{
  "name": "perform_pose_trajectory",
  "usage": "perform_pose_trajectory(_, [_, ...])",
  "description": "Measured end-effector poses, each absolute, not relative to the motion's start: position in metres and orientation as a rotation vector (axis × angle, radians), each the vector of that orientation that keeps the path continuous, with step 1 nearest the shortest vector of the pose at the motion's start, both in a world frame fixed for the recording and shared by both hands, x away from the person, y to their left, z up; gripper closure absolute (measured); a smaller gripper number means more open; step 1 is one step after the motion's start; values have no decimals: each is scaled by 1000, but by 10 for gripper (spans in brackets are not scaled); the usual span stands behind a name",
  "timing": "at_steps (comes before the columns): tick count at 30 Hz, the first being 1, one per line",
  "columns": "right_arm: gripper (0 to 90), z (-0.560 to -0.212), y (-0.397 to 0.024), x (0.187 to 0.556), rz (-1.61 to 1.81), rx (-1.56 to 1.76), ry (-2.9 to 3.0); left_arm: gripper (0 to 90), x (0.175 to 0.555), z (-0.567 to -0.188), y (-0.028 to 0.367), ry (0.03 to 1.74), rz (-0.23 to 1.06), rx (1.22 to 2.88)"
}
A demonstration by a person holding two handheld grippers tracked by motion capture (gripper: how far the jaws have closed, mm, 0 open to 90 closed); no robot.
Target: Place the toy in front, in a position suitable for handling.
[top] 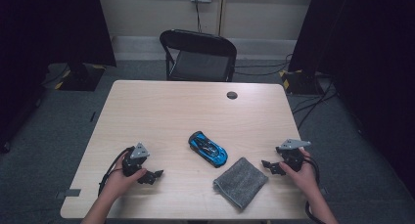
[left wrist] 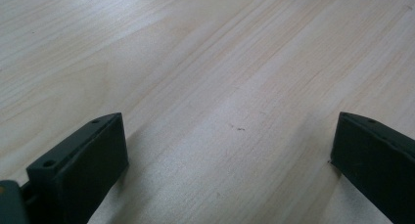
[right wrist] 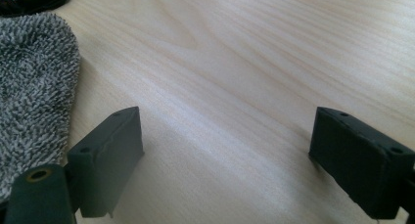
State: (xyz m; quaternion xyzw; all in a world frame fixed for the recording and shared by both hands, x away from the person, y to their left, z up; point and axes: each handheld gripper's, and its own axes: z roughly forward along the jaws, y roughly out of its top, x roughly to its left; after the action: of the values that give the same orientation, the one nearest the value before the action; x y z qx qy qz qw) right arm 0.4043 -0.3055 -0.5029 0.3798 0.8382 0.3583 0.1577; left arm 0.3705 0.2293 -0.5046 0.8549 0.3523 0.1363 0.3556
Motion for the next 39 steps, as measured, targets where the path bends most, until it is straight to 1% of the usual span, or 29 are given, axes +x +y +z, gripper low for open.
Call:
perform_pose_trajectory(15, [119,-503,-305,404,1025,1091,2395,0,370,-504,230,901,354,2214])
perform_pose_trajectory(16, [154,-502,-306,404,1031,1100,2386,0,370,-504,230,902,353,2215])
perform_pose_trajectory(25, [164,-488,-302,407,1027,1086,2392,0,370,-504,230,900,354,2214])
perform_pose_trajectory(32, [160,-471,-284,410,1114,1091,2362,0,369,-505,230,907,352,2210])
perform_pose_trajectory(35, [164,-463,-272,411,1174,1127,2348,0,368,-505,230,912,354,2207])
perform_pose_trajectory(39, [164,-454,-249,412,1177,1067,2384,0,368,-505,230,913,355,2207])
